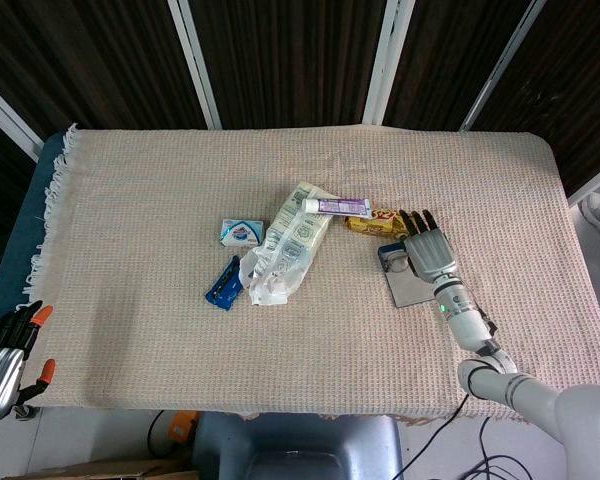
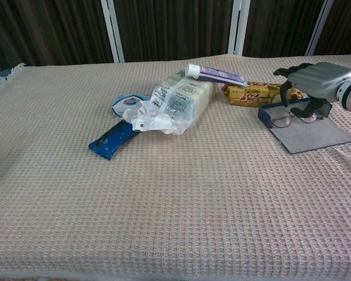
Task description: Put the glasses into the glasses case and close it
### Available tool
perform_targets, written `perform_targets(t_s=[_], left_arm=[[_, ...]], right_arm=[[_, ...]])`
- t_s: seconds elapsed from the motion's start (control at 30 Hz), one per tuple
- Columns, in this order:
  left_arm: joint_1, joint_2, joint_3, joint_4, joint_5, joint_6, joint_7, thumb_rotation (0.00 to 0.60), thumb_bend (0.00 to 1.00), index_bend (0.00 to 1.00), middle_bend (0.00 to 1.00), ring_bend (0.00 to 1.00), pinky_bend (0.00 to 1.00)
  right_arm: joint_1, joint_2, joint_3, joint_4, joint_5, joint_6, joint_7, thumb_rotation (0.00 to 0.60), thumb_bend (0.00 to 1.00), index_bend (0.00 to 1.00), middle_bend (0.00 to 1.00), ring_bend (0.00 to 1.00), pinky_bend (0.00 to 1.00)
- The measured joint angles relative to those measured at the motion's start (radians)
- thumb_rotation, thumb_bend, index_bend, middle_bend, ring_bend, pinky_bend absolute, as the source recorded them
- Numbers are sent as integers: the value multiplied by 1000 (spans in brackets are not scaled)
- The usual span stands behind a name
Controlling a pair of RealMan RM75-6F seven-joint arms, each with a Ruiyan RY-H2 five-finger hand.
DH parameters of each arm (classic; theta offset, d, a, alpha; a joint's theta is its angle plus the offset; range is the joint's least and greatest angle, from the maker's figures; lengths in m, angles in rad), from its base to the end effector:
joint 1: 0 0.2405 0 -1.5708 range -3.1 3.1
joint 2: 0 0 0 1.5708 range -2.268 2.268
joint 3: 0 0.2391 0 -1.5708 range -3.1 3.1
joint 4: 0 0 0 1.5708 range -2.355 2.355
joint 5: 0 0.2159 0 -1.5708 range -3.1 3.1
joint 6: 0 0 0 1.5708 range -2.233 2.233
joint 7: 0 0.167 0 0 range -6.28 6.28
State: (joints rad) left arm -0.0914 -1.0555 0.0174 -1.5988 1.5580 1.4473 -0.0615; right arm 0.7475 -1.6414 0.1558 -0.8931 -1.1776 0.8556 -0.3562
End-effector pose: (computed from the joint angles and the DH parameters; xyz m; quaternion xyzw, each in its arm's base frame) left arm -0.3060 0.1903 0.1479 -0.6319 -0.3996 -0.3624 0.5565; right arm -0.2395 -0.4261 0.0046 0.7505 -0.2598 0.2275 0.5634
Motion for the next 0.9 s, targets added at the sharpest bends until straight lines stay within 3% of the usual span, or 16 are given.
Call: perform_targets(t_s=[0.1,0.5,0.73,0.9], left_arm=[[0,0,1,1,2,1,-3,600,448,0,0,0,79],[2,0,2,-1,3,4,-3,600,448,0,0,0,82],[4,2,4,0,9,10,-9,600,449,0,0,0,83],[6,2,7,-1,17,16,-10,600,448,0,0,0,84]], right_arm=[[-9,14,-1,-10,-9,16,6,600,403,440,76,0,0],[-67,86,-18,-86,-61,88,71,600,334,417,63,0,0],[-149,169,-87,-210,-160,183,144,600,333,434,53,0,0],[-223,192,-139,-232,-226,273,187,600,333,523,54,0,0]])
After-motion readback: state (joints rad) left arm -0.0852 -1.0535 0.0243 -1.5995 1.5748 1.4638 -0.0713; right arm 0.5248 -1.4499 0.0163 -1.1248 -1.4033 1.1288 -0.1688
